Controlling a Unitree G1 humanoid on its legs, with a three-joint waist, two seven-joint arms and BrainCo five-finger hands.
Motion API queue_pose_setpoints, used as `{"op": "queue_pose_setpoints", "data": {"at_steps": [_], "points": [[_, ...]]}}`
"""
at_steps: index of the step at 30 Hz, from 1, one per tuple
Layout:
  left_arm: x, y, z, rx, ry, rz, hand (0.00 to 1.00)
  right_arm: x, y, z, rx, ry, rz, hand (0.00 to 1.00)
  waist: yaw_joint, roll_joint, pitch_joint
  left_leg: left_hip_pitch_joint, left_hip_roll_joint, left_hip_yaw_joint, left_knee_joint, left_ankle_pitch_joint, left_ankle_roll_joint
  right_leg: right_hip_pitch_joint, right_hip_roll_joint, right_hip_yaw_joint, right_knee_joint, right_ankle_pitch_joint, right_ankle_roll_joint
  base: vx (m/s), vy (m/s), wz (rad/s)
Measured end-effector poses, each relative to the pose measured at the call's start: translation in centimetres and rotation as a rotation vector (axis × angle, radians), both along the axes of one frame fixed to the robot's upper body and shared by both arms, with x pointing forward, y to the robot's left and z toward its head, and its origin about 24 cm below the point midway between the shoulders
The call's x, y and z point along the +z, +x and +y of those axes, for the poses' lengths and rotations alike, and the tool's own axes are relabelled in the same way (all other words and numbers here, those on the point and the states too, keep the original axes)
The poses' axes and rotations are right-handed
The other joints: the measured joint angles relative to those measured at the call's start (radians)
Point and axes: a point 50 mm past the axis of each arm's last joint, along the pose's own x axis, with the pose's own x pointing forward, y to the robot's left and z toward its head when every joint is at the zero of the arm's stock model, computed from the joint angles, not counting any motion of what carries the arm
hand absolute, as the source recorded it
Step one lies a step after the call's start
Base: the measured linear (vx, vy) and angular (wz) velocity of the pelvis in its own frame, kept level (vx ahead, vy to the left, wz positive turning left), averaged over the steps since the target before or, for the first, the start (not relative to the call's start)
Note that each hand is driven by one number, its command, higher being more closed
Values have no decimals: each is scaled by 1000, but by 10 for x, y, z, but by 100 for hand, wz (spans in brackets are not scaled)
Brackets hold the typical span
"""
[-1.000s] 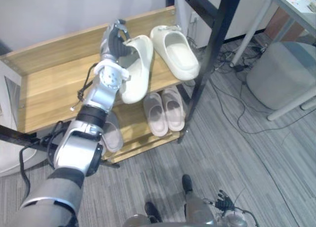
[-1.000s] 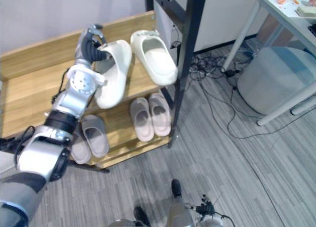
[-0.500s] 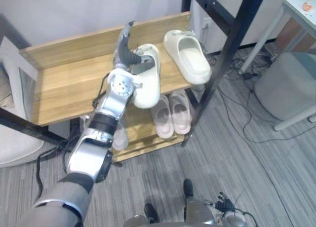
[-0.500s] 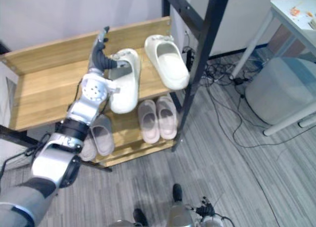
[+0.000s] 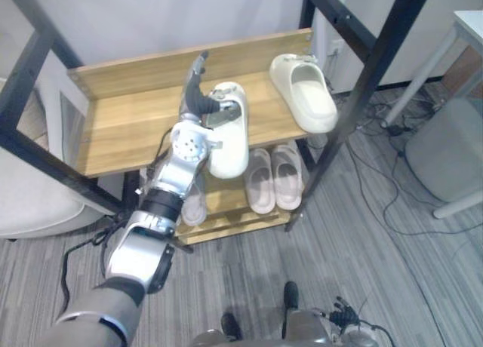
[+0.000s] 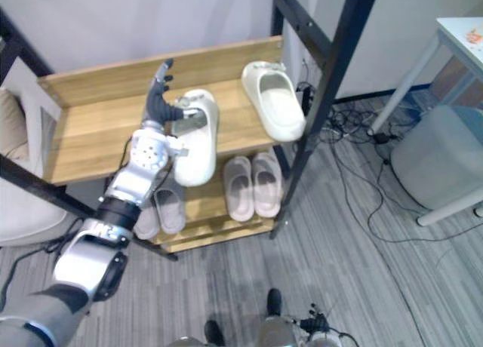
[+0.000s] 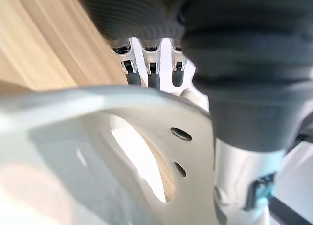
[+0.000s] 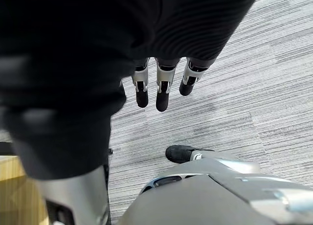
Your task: Organize the slippers on the shoe rack
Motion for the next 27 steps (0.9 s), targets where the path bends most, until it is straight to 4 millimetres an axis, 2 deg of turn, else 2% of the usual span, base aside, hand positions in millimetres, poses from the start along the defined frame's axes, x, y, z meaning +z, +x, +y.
{"op": "queue_pose_setpoints", "data": {"at_steps": [10, 16, 27], "points": [[-8, 0, -2, -7, 30, 27, 0, -1, 0, 1, 21, -3, 17, 0, 4, -7, -4, 10, 0, -22, -24, 22, -3, 8, 2, -15, 0, 0, -1, -23, -13, 6], [-5, 12, -5, 21, 172, 62, 0, -3, -4, 3, 15, 6, 30, 0, 3, -18, -19, 20, -1, -5, -30, 22, -4, 8, 3, 0, 0, 0, 0, -4, 3, -7], [0, 21, -3, 54, 235, 97, 0, -4, -3, 4, 10, 16, 25, 0, -14, -19, -20, 28, 0, 11, -33, 22, -5, 6, 5, 17, 0, 0, 0, -3, -3, -4]]}}
